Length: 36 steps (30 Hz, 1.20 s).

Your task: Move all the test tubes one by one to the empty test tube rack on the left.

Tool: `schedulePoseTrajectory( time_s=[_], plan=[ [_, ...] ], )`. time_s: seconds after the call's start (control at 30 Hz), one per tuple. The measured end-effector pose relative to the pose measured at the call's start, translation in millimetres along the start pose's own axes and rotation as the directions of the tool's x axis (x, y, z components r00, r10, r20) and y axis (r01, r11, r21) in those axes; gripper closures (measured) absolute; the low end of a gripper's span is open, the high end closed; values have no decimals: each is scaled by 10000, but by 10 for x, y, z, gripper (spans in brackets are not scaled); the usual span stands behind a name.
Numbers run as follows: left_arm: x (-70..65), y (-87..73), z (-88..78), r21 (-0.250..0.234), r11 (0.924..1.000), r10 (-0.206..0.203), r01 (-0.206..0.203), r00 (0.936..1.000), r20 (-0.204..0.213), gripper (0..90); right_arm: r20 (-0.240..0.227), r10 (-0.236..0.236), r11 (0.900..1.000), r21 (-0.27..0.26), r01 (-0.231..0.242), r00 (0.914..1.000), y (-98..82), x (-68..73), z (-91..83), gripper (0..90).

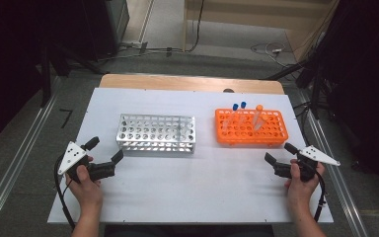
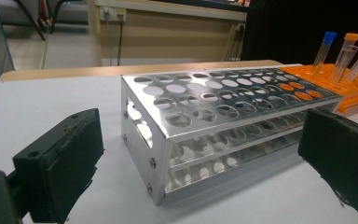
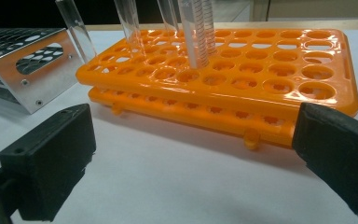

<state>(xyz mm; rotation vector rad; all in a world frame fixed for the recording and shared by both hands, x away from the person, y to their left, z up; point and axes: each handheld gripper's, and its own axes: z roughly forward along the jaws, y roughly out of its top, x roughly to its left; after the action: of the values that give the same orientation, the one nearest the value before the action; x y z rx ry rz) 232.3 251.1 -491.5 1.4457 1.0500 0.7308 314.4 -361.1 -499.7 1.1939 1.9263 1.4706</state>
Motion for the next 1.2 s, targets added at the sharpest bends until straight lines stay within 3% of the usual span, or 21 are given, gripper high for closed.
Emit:
schedulePoseTrajectory(
  time_s=[0.17,0.3,0.6,0.73,0.83,0.87,1.2],
  plan=[
    [-80,41,42,191,9990,393,-395,9992,90,6,-8,60,9999,146,-60,10000,33,-10,3,0],
    [-120,56,45,233,9987,440,-445,9988,203,6,-98,400,9991,-118,-401,9992,124,-4,-27,0],
    [-190,77,81,303,9987,402,-417,9980,481,6,-132,506,9983,-265,-510,9986,402,38,-2,62],
    [-231,104,117,326,9982,487,-504,9975,506,6,99,496,9987,-67,-496,9987,551,27,124,216],
    [-254,111,138,423,9979,476,-499,9975,525,6,164,549,9985,33,-550,9984,579,25,191,270],
    [-258,111,145,447,9977,488,-511,9975,516,6,334,556,9984,78,-559,9979,589,24,259,352],
    [-322,124,178,535,9970,526,-563,9963,678,6,327,369,9969,678,-391,9988,530,55,612,556]
  ],
)
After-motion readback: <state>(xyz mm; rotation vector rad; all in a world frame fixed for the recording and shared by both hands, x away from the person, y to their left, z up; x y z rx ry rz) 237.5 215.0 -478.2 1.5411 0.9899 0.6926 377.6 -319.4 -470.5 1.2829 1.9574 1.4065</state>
